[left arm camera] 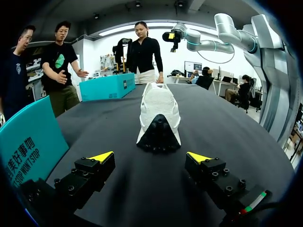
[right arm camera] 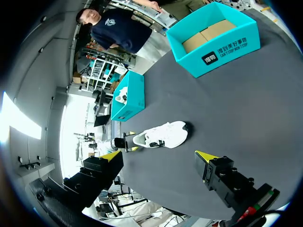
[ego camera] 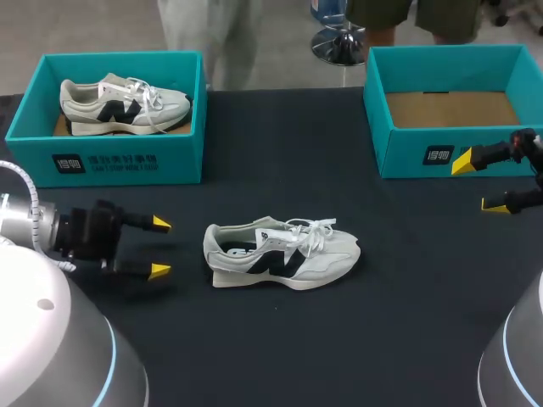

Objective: Take the shoe out of the shoebox, open the shoe tongue, remove and reinsert the insole, then place the shoe into the shoebox

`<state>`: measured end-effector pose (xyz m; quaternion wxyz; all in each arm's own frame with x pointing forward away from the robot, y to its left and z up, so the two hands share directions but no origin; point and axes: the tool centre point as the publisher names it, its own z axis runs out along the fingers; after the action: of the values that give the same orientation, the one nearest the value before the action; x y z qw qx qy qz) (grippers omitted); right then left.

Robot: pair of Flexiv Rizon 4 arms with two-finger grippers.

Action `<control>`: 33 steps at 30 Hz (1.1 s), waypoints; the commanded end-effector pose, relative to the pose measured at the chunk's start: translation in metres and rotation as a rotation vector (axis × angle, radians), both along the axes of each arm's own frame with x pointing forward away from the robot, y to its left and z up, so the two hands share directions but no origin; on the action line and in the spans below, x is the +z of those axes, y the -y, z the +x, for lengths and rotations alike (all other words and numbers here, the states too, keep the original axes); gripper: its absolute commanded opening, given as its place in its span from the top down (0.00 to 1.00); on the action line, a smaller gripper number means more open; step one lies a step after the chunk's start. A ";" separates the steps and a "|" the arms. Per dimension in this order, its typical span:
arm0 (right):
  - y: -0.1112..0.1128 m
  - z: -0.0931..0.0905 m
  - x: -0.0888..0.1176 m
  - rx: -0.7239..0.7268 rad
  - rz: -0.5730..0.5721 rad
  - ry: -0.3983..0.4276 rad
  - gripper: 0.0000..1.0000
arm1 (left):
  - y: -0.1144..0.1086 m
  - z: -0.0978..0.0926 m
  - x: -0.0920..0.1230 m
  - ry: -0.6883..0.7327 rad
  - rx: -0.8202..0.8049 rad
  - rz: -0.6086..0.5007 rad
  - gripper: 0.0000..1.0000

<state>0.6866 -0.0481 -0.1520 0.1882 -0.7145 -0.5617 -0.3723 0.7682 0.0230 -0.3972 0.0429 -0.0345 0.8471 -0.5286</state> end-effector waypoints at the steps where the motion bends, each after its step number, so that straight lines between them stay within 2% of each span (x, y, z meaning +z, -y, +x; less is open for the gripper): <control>1: 0.000 -0.002 0.000 -0.003 -0.002 0.001 0.00 | 0.001 0.000 -0.002 -0.011 0.010 -0.002 0.00; 8: 0.000 -0.002 0.000 -0.003 -0.002 0.001 0.00 | 0.014 -0.004 -0.013 -0.034 -0.026 0.006 0.00; 14: 0.000 -0.002 0.000 -0.003 -0.002 0.001 0.00 | 0.032 0.007 -0.024 -0.057 -0.030 0.011 0.00; 21: 0.000 -0.002 0.000 -0.003 -0.002 0.001 0.00 | 0.045 0.008 -0.022 -0.056 -0.038 0.002 0.00; 33: 0.000 -0.002 0.000 -0.003 -0.002 0.001 0.00 | 0.067 0.001 -0.021 -0.070 -0.040 -0.020 0.00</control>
<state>0.6866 -0.0480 -0.1520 0.1882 -0.7145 -0.5617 -0.3723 0.7705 -0.0386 -0.4164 -0.0018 -0.0340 0.8433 -0.5363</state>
